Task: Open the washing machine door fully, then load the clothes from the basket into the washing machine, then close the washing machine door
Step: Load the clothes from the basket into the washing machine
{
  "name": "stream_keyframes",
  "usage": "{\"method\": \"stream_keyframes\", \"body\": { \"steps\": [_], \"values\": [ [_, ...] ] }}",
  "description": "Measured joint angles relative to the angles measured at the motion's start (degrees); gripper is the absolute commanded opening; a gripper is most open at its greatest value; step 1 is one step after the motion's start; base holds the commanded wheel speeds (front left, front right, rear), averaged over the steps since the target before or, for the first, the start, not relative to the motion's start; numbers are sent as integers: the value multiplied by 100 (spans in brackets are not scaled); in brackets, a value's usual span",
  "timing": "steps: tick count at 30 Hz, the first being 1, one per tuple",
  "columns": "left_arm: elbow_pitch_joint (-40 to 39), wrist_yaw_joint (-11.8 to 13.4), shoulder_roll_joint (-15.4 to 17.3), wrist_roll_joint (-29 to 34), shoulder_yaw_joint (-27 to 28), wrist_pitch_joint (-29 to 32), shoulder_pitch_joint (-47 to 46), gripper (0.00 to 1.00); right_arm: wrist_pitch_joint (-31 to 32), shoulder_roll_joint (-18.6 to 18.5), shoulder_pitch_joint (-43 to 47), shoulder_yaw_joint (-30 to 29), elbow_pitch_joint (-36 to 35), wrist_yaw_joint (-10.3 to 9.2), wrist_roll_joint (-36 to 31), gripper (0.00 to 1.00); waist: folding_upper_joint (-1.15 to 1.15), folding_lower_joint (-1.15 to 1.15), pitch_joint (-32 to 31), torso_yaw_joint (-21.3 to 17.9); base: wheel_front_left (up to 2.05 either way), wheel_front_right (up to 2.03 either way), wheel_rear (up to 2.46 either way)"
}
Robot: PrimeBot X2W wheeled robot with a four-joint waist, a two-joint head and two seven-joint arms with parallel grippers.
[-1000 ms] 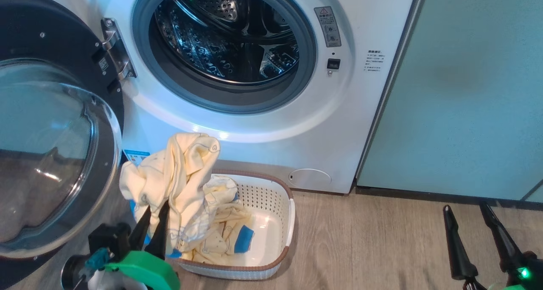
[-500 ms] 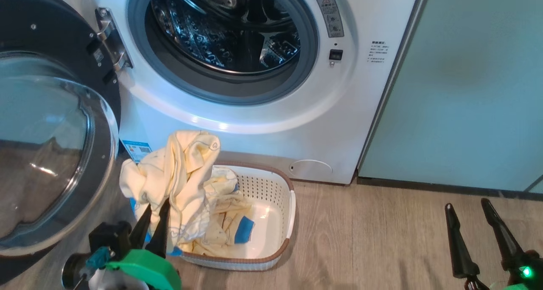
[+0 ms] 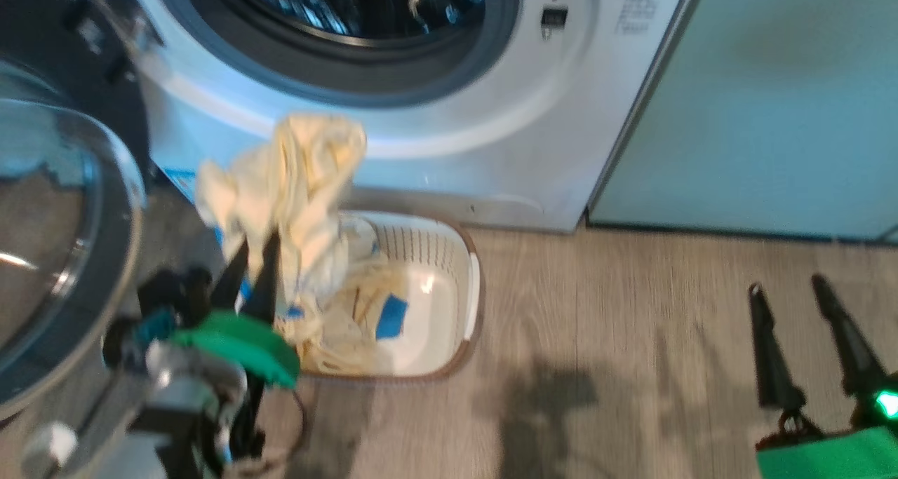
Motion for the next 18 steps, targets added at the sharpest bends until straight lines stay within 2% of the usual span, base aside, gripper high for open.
{"method": "stream_keyframes", "body": {
  "steps": [8, 16, 18],
  "values": [
    [846, -185, 49, -30, 85, 26, -1672, 0, 0, 0, -578, -67, -181, 0, 232, 100, 0, 1, 969, -269, 0, 0, 0],
    [1694, -490, 337, -185, 246, 410, -3022, 0, 0, 0, -934, -71, -203, 0, 482, 100, 0, 2, 1725, -651, 0, 0, 0],
    [2002, -619, 515, -185, 248, 676, -3513, 0, 0, 0, -1004, -91, -219, 0, 599, 100, 0, 1, 1979, -836, 0, 0, 0]
  ]
}}
